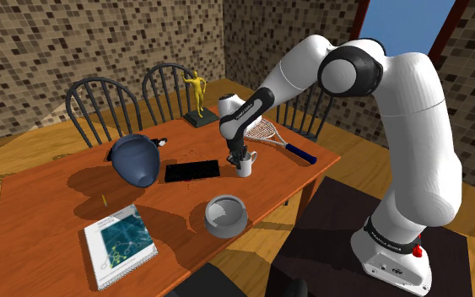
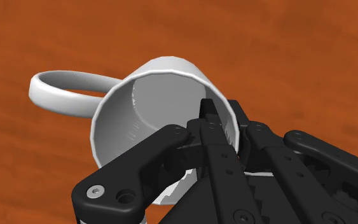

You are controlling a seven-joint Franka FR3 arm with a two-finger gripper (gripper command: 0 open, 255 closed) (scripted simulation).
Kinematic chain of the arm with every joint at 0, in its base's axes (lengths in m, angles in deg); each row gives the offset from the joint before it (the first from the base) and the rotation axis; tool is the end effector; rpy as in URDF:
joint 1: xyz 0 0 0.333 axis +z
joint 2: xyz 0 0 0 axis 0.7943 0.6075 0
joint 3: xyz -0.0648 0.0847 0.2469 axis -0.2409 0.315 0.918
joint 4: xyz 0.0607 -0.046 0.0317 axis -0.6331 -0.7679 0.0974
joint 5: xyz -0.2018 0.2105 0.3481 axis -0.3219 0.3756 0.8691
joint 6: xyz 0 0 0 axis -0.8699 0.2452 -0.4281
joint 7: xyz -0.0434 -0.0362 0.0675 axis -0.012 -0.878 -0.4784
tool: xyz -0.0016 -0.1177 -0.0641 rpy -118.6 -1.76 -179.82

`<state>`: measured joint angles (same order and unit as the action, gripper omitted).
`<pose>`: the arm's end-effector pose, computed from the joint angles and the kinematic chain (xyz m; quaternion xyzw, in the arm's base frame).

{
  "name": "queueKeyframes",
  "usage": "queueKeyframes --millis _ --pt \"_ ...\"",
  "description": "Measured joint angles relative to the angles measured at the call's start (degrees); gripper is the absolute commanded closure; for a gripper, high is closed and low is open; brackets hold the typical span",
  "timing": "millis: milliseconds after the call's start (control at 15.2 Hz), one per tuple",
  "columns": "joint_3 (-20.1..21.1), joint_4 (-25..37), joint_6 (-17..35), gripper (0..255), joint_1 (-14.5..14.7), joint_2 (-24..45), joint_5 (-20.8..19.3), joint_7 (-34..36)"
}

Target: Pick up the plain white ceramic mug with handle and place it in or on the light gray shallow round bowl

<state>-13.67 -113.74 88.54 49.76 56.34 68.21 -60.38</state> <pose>0.6283 -0.0271 0.0761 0.9963 0.0123 -0.0842 0.0134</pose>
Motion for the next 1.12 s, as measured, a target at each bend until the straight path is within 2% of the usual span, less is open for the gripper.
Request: queueKeyframes --millis 330,1122 --pt "0.01 -0.04 -0.22 255 0.00 -0.27 0.01 -0.01" --pt "0.15 0.22 -6.72 255 -0.06 -6.51 0.27 -0.33"
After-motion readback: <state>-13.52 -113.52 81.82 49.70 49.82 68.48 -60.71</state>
